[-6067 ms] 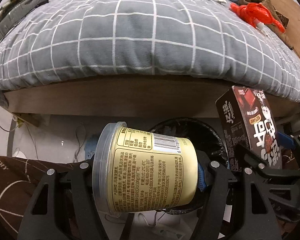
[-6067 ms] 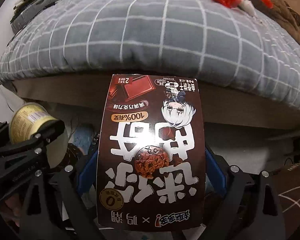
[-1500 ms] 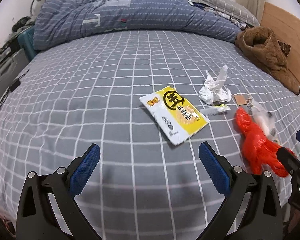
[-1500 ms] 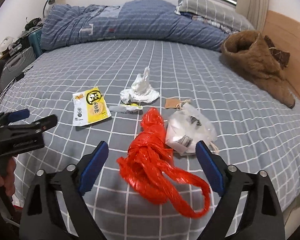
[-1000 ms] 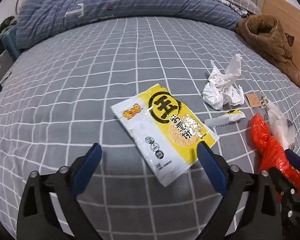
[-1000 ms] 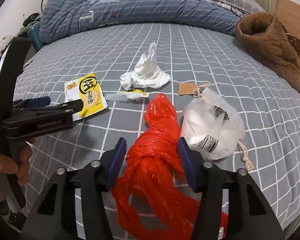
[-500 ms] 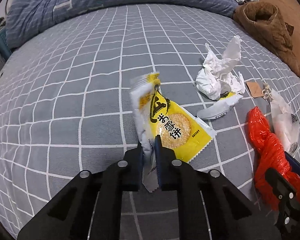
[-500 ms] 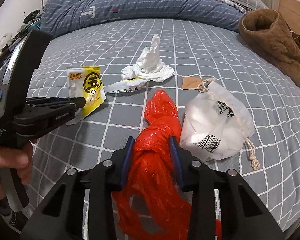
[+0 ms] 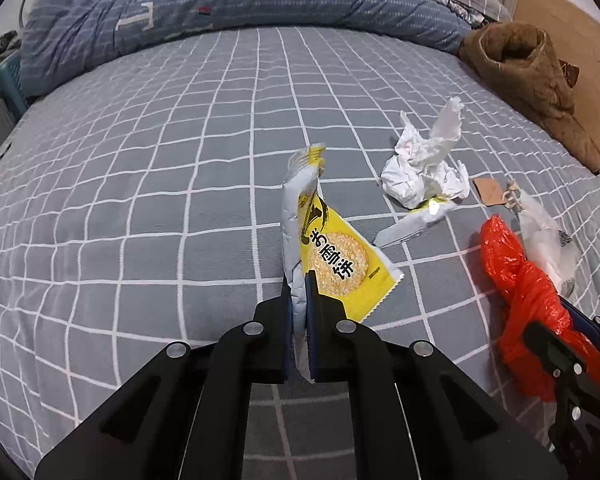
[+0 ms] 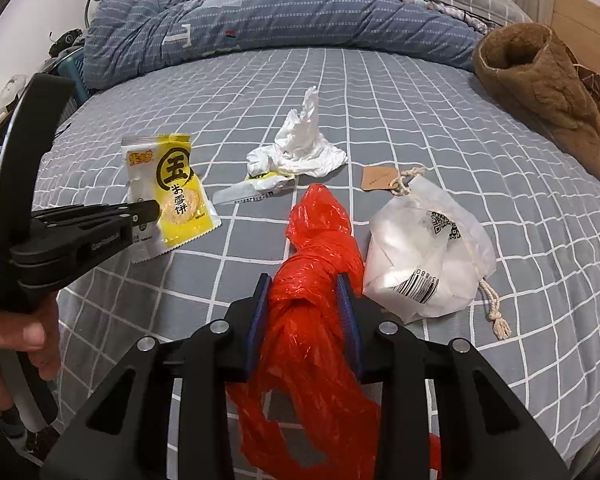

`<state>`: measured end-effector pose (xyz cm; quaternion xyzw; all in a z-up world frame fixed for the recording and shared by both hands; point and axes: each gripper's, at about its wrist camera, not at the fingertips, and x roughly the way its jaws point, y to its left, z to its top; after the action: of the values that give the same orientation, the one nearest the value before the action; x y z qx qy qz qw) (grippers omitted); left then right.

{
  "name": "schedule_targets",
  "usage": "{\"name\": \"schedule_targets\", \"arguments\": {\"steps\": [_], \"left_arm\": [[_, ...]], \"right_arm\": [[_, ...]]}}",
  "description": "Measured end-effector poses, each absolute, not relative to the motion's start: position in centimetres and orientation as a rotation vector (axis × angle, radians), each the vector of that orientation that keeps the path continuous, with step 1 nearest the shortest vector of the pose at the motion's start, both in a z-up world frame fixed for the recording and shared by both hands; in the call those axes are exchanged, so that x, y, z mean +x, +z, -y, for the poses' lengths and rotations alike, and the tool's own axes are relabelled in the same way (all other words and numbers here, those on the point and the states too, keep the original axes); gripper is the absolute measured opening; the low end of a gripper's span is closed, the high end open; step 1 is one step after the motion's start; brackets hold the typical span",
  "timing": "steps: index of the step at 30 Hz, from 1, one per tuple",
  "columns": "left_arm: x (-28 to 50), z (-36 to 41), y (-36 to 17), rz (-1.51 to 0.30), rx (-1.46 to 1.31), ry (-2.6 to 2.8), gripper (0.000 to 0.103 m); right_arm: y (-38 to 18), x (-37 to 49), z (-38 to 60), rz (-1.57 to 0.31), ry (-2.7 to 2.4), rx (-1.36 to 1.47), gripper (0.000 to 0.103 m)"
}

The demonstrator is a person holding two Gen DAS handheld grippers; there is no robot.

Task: Collect trash
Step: 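Lift the yellow wrapper and red bag and carry them to the bin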

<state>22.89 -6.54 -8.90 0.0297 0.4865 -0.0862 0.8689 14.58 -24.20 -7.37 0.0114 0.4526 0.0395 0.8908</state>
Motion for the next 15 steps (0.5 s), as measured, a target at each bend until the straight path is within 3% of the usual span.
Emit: {"name": "schedule_targets", "arguments": {"steps": [15], "left_arm": [[19.2, 5.1, -5.3, -0.98, 0.032, -0.193, 0.005]], "right_arm": [[-4.4, 13.0, 23.6, -0.904, 0.076, 0.028, 0.032]]}}
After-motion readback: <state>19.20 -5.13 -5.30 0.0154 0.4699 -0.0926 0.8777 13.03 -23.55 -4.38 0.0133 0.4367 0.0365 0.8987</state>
